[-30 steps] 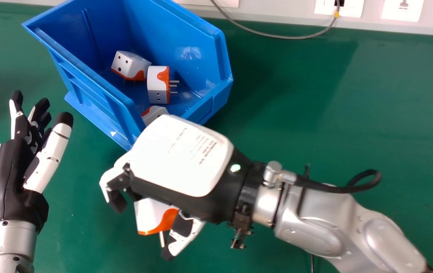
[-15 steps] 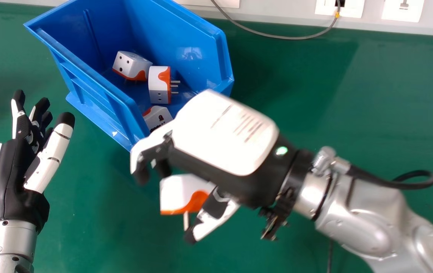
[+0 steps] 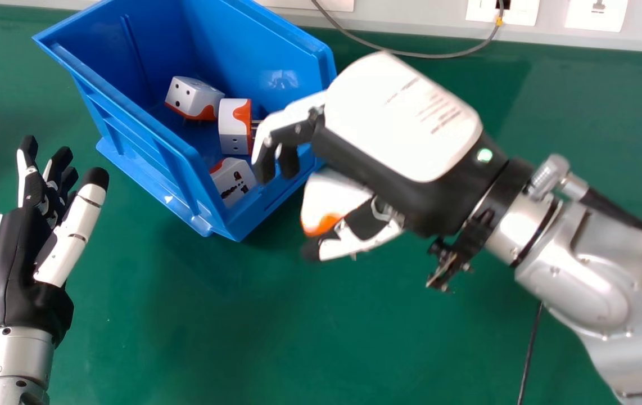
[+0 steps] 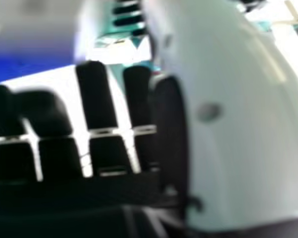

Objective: Pick all objects and put in blue box

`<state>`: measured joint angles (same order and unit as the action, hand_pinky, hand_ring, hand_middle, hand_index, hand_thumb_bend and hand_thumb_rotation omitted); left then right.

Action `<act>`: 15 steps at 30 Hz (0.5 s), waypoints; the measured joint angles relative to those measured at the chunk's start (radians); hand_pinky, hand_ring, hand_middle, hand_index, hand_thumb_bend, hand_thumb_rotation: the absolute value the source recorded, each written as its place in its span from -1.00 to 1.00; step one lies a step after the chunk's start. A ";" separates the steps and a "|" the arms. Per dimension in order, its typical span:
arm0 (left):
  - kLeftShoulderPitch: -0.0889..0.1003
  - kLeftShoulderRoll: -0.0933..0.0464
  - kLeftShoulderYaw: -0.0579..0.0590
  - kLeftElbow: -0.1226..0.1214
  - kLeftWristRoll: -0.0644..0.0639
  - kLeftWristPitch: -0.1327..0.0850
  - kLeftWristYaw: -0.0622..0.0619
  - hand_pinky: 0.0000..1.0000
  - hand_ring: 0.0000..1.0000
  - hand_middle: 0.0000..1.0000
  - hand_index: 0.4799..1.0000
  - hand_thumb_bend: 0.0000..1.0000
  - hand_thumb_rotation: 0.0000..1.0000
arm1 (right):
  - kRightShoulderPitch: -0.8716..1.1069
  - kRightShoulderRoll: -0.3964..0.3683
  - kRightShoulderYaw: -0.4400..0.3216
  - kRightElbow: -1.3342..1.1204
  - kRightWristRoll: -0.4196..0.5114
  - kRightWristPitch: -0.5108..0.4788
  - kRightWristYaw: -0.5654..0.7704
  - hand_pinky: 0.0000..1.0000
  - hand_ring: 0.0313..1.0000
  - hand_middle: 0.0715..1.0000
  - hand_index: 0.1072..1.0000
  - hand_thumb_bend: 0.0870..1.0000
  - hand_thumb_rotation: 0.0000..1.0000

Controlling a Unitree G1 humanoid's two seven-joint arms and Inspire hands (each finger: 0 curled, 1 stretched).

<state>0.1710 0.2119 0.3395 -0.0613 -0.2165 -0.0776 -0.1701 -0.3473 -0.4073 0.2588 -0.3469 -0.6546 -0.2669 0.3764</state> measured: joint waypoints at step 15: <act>0.005 -0.001 -0.002 -0.008 0.014 0.000 0.008 0.95 0.97 0.94 0.86 -0.05 0.03 | -0.351 0.120 0.102 0.417 -0.142 -0.003 -0.169 -0.34 -0.21 -0.05 -0.01 -0.12 -1.00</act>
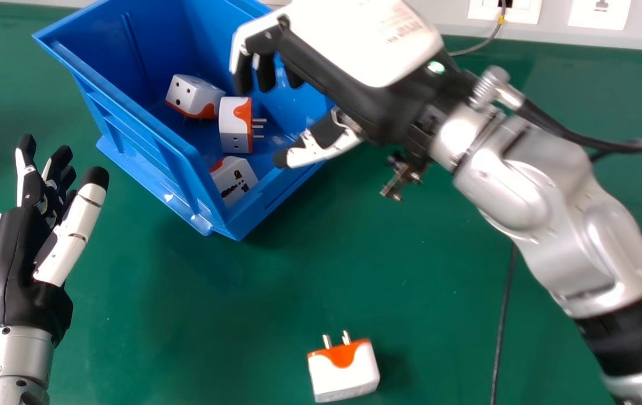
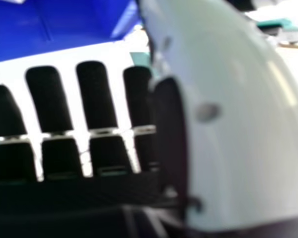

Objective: Pick all objects and put in blue box

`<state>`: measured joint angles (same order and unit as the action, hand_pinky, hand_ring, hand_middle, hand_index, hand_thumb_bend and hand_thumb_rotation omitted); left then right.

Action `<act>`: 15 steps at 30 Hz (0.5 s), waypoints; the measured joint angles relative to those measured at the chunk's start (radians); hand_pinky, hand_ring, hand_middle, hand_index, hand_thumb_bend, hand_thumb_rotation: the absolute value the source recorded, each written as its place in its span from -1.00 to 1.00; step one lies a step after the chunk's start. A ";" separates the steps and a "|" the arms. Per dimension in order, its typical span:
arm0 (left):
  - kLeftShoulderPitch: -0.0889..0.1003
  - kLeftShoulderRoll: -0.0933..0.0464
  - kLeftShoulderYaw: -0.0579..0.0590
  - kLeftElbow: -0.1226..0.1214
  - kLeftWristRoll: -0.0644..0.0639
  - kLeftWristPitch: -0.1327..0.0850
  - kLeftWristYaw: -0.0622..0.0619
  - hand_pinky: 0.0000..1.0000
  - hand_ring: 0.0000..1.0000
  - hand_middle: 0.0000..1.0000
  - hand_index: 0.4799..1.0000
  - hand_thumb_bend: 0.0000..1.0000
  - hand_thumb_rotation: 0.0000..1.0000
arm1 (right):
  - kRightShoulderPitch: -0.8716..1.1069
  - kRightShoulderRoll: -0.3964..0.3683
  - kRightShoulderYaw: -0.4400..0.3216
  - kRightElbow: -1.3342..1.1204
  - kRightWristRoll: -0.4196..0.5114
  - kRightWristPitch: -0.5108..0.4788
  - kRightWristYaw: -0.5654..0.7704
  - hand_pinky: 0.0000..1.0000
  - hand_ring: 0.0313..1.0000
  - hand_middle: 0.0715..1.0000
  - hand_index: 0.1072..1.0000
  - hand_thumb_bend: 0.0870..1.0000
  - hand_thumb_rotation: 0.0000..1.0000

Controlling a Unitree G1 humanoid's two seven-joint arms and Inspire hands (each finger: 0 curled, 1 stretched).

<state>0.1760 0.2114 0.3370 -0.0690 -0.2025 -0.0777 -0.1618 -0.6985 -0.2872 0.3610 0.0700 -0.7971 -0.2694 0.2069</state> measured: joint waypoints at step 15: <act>0.017 -0.007 0.001 -0.026 -0.032 0.026 -0.006 0.97 0.97 0.94 0.83 -0.05 0.00 | -0.030 0.013 0.026 0.035 0.001 0.007 -0.043 -0.33 -0.18 -0.05 -0.09 -0.11 -1.00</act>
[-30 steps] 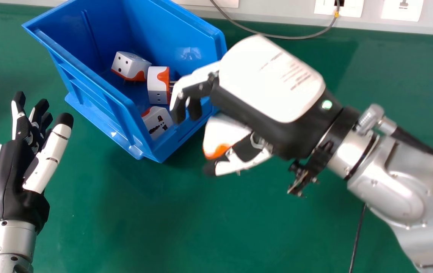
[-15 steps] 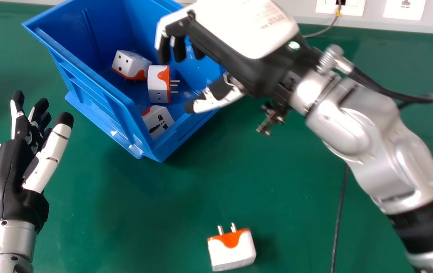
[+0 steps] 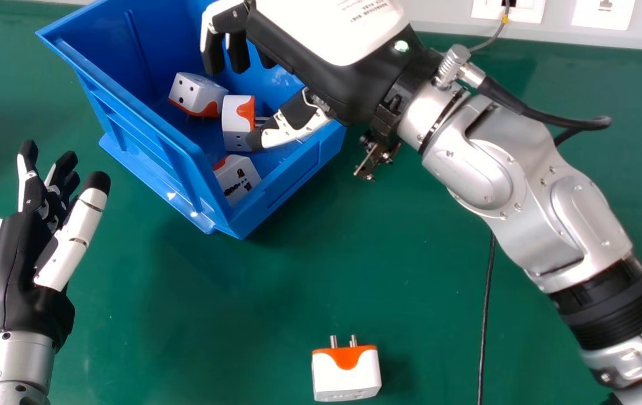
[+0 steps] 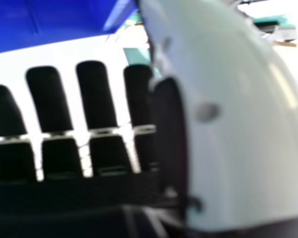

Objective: Pick all objects and put in blue box

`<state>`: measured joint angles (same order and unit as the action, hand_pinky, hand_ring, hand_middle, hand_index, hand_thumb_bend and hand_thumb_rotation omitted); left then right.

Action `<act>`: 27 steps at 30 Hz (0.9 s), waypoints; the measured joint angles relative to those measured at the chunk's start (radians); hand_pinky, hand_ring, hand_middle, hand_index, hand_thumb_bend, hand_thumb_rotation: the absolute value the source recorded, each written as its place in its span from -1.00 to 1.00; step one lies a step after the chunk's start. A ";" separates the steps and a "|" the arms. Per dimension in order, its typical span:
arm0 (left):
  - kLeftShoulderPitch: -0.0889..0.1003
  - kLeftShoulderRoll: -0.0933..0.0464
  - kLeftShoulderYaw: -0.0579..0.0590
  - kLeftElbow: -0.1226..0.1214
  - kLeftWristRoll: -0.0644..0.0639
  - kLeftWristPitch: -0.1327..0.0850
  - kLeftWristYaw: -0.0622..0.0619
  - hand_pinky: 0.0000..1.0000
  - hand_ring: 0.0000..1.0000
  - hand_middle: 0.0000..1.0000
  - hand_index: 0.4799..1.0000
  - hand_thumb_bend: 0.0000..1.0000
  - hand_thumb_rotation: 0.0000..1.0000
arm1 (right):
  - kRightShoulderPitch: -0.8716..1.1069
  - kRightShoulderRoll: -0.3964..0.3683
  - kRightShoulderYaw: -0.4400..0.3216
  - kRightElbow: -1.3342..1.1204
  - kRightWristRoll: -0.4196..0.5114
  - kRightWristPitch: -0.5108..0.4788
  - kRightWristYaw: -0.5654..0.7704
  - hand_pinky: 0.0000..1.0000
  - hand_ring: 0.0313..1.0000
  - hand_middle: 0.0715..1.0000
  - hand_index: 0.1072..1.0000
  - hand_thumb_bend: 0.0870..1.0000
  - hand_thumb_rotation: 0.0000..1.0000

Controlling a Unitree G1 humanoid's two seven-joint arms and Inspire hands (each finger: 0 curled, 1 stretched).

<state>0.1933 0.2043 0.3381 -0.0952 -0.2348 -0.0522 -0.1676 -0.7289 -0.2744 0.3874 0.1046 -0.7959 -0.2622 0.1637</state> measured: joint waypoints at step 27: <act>0.024 0.000 0.003 -0.002 0.000 0.006 -0.003 1.00 0.99 0.95 0.82 -0.04 0.00 | 0.363 -0.023 -0.088 -0.439 0.081 0.116 0.058 -0.36 -0.19 -0.04 -0.02 -0.12 -1.00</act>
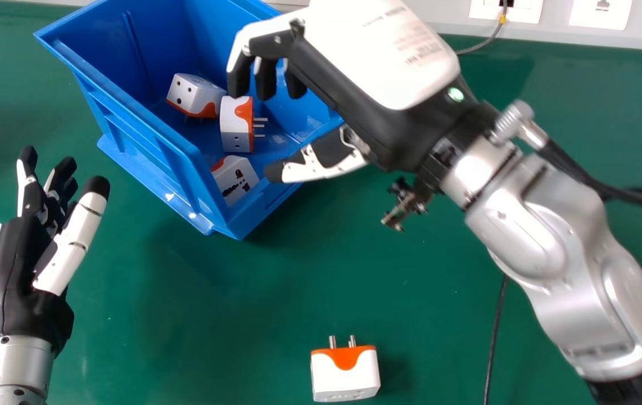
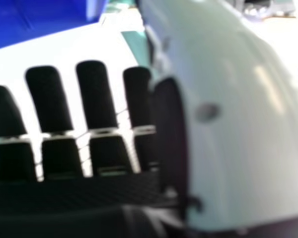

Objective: Pick all objects and put in blue box

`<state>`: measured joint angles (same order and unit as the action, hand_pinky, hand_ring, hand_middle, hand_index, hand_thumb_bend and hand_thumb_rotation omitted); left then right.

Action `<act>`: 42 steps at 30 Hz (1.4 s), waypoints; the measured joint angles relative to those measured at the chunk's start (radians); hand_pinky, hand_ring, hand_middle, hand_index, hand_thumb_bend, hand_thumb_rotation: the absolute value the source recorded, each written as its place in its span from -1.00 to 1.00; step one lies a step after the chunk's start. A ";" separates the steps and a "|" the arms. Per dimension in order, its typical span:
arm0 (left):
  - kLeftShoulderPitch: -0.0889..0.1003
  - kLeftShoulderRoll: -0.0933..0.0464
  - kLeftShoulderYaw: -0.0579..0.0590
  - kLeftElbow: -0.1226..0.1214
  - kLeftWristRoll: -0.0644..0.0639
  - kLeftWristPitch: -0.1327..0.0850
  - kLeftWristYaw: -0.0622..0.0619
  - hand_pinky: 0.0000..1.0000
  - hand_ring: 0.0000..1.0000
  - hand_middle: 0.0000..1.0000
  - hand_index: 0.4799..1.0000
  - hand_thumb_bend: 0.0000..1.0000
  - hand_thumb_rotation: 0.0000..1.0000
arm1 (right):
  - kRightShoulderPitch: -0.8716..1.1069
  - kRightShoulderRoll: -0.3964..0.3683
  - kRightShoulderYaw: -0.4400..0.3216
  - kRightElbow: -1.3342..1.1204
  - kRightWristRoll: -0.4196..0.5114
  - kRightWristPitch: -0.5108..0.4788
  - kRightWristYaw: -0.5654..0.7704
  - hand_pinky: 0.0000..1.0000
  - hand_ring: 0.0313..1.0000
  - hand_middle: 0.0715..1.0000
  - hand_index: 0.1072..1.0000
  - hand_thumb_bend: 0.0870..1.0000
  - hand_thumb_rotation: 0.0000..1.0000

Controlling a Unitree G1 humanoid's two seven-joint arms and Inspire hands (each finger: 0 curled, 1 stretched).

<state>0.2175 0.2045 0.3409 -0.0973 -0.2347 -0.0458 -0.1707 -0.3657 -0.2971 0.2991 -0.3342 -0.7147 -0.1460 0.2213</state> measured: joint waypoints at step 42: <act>0.066 0.024 0.002 0.196 0.075 -0.364 -0.067 0.79 0.89 0.91 0.73 0.14 0.16 | 0.738 -0.113 -0.162 -0.146 0.081 -0.211 -0.064 0.40 0.69 0.71 0.59 0.66 -0.46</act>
<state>0.2834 0.2281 0.3432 0.0988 -0.1593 -0.4093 -0.2381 0.3727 -0.4103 0.1372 -0.4803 -0.6338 -0.3569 0.1577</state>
